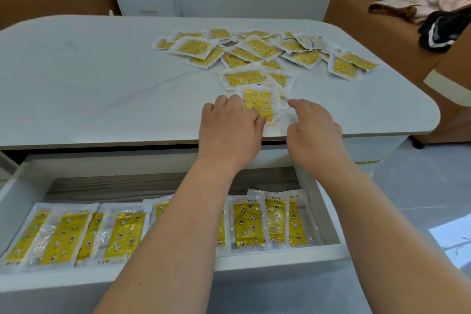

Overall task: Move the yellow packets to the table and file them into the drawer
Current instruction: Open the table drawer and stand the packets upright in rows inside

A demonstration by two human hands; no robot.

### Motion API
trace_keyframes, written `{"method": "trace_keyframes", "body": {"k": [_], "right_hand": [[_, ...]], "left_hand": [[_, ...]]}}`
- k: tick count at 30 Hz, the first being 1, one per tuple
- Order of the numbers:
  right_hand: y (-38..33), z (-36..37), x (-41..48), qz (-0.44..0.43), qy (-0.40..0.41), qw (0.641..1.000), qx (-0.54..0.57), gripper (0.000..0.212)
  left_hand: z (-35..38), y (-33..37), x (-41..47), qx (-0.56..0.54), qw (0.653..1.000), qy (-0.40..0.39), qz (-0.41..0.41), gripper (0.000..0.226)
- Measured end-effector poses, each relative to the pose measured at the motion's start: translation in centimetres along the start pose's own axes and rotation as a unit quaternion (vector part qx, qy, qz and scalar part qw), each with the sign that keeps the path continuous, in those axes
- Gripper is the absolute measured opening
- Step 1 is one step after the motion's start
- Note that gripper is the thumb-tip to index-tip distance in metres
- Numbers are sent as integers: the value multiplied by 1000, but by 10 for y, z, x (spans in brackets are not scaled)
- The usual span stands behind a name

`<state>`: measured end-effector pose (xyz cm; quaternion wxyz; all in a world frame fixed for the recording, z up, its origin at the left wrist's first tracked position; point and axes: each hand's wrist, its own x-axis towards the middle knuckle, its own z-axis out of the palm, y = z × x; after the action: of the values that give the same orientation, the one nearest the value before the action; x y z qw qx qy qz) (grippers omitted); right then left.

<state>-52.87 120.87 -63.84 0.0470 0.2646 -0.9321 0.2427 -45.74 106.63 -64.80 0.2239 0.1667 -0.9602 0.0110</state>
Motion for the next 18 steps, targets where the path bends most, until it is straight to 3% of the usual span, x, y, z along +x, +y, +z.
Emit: {"method": "trace_keyframes", "body": {"k": [4,10,14,18], "right_hand": [[-3,10,3,-5,20,999,-28,45],[-10,19,7,-22,-33,997,-66,51],[-13,26,5,-43,-86,992,-87,51],[-16,19,9,-25,13,997,-68,46]], "left_hand": [[-6,-7,0,-23,998,36,-36,39],[-12,-11,0,-121,984,-46,-123,42],[-20,-18,0,-149,976,-88,-130,46],[-28,-26,0,-203,961,-103,-158,66]]}}
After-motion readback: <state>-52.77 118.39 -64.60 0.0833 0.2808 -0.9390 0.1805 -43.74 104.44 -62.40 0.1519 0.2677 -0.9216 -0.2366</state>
